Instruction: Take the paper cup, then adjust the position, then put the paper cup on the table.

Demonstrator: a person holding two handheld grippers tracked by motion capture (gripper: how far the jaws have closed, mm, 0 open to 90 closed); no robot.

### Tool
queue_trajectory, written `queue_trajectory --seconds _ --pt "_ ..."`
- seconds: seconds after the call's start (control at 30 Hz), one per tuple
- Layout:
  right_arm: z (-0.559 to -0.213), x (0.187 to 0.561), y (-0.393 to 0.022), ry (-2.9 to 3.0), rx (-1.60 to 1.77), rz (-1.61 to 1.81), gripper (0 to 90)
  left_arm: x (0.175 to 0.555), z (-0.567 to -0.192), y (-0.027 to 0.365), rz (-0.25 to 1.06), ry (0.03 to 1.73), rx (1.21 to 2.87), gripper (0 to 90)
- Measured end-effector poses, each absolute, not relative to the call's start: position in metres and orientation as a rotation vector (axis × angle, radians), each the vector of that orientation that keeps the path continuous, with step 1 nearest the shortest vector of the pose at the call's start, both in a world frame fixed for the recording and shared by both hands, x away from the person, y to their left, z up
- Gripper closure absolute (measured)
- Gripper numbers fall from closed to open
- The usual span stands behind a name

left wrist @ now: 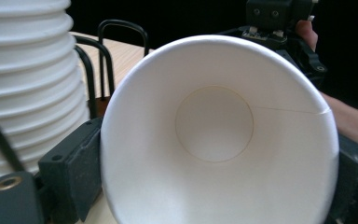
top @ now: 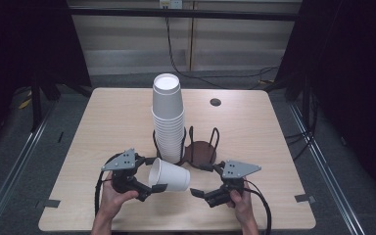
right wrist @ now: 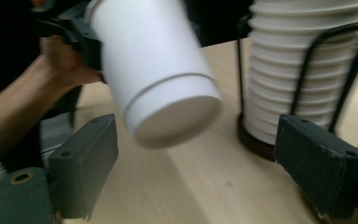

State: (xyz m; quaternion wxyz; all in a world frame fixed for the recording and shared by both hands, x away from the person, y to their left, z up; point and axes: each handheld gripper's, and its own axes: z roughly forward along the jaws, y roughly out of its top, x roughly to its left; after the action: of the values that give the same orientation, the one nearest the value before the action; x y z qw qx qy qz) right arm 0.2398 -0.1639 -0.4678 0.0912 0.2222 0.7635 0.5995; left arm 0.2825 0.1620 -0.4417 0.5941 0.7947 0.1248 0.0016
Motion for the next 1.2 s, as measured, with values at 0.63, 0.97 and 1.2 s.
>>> queue_trajectory --seconds 0.63,0.97,1.2 --pt "-0.493 0.231 -0.198 1.929 0.897 1.674 13.2 0.289 -0.441 0.186 0.047 0.340 1.949 9.6" --pt "-0.505 0.229 -0.199 1.779 0.932 1.625 13.2 0.295 -0.439 0.189 0.071 0.379 2.048 9.5" --pt "-0.509 0.225 -0.198 1.725 0.911 1.641 12.9 0.302 -0.435 0.203 0.087 0.438 2.089 9.4"
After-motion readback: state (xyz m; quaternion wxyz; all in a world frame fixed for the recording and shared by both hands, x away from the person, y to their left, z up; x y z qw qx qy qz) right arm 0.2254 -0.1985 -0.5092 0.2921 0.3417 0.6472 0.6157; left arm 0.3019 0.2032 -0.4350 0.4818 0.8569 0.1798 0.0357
